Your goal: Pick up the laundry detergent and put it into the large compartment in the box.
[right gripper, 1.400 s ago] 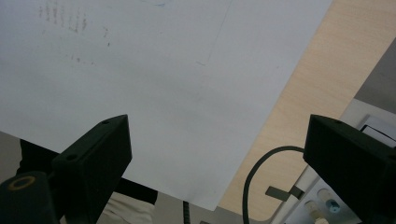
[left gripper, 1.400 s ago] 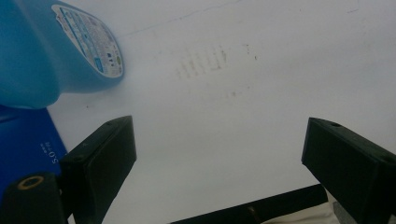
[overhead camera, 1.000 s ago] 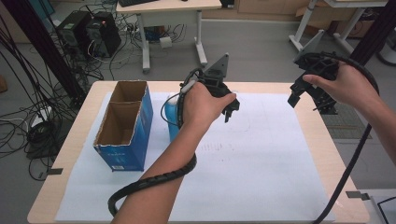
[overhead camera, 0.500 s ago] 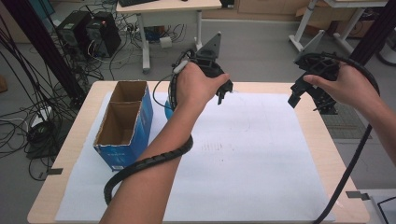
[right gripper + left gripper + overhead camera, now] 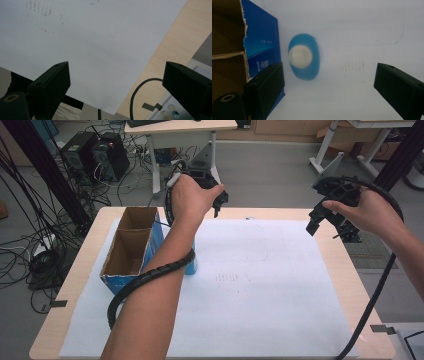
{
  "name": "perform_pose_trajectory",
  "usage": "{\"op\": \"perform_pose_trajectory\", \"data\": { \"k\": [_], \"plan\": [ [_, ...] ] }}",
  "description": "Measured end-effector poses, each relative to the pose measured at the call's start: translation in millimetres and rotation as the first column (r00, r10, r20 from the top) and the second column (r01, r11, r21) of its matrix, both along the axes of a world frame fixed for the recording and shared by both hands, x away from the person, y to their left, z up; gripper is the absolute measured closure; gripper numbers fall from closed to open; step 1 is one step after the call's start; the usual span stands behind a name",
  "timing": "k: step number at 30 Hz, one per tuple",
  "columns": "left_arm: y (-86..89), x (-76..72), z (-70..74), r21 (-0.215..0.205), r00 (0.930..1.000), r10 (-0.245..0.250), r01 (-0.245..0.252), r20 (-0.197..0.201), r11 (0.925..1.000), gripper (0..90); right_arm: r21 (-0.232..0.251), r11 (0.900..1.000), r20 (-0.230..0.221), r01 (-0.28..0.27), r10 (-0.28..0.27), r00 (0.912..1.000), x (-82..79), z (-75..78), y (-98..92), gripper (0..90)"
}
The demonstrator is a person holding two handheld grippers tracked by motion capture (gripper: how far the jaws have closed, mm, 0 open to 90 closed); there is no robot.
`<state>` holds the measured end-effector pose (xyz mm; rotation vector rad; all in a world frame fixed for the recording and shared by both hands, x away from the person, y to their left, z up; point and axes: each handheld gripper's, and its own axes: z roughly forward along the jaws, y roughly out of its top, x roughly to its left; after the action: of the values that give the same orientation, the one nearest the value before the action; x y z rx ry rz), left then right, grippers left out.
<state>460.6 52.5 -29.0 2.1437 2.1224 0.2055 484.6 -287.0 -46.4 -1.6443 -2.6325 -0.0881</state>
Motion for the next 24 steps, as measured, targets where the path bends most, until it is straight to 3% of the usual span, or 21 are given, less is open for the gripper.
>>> {"op": "perform_pose_trajectory", "data": {
  "k": [11,24],
  "plan": [
    [18.0,15.2,-8.6,-0.008,0.9984,0.057,-0.057,0.001,0.9983,9.9,-0.009,1.000,0.003,-0.010,0.010,1.0000,0.4,-0.9,3.5,7.7],
    [22.4,28.3,-31.9,-0.007,0.9972,0.071,-0.071,-0.026,0.9975,10.0,-0.025,1.000,0.004,-0.012,0.012,0.9999,-5.0,-0.7,6.3,7.7]
  ]
}}
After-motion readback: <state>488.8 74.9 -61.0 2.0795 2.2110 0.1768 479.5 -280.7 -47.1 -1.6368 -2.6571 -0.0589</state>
